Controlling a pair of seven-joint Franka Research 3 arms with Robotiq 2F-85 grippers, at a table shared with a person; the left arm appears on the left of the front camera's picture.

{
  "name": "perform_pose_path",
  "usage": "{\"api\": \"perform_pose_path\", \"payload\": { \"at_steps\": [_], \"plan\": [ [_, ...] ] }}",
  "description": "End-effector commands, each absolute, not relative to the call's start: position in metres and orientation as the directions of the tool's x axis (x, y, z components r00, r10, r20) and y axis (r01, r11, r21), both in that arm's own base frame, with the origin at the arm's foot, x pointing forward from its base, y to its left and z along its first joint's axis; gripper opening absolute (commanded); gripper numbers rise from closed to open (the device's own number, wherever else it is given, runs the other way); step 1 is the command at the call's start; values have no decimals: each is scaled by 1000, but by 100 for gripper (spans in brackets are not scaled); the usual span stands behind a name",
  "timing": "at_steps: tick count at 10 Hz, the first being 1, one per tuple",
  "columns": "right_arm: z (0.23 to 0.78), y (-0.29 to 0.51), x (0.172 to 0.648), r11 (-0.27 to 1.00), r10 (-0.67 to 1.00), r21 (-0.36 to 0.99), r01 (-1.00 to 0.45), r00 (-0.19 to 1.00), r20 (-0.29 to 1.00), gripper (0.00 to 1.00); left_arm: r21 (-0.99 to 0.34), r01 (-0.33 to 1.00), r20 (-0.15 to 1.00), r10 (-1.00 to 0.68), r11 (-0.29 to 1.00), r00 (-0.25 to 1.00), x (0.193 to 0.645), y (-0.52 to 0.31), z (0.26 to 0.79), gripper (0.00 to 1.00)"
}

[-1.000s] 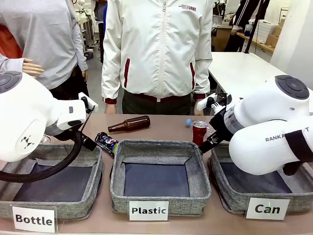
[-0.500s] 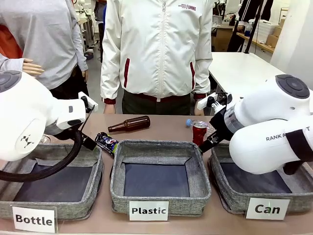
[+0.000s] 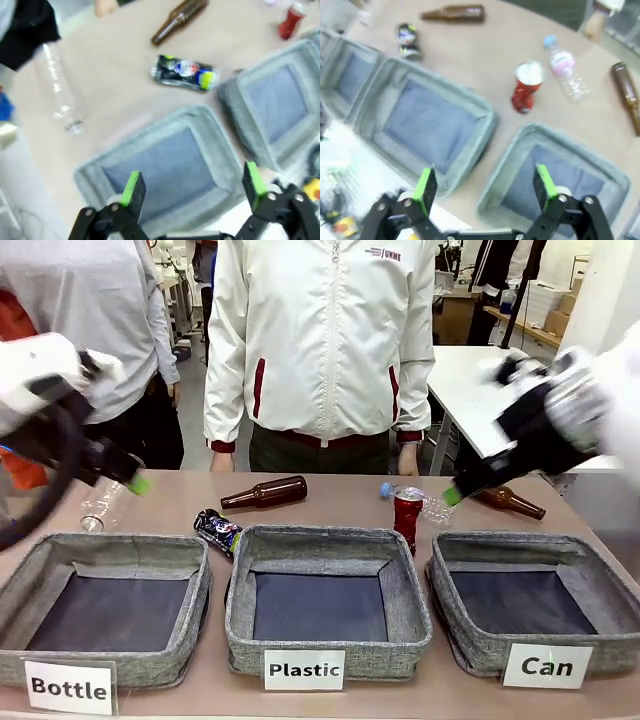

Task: Sort the can waste into the basket.
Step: Pick up the can waste from the table and place it in the right Fabric basket.

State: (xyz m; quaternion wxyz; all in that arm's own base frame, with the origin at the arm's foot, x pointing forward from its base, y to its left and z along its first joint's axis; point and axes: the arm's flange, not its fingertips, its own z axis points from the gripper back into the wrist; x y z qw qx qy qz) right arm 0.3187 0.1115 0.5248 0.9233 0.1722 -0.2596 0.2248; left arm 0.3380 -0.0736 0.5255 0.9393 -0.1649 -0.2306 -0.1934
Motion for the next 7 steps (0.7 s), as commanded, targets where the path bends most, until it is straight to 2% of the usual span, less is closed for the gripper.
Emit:
{"api": "perform_pose_path", "payload": {
  "at_steps": [1, 2, 3, 5, 6, 7],
  "plan": [
    [539, 33, 283, 763, 137, 442, -471, 787, 602, 100, -472, 406, 447, -184, 783, 875, 338, -2, 531, 100],
    [535, -13, 263, 747, -25, 531, -401, 781, 624, 100, -621, 388, 413, -137, 681, 900, 340, 45, 521, 100],
    [523, -59, 243, 689, -185, 632, -356, 757, 627, 100, -746, 303, 383, 11, 593, 923, 340, 102, 508, 100],
    [485, -130, 221, 605, -301, 705, -369, 714, 632, 100, -892, 181, 330, 322, 414, 888, 324, 171, 457, 100],
    [462, -156, 220, 556, -364, 746, -367, 699, 615, 100, -934, 140, 276, 415, 329, 867, 316, 179, 429, 100],
    [439, -178, 223, 510, -432, 799, -317, 709, 557, 100, -969, 57, 175, 509, 240, 843, 316, 181, 401, 100]
  ]
}}
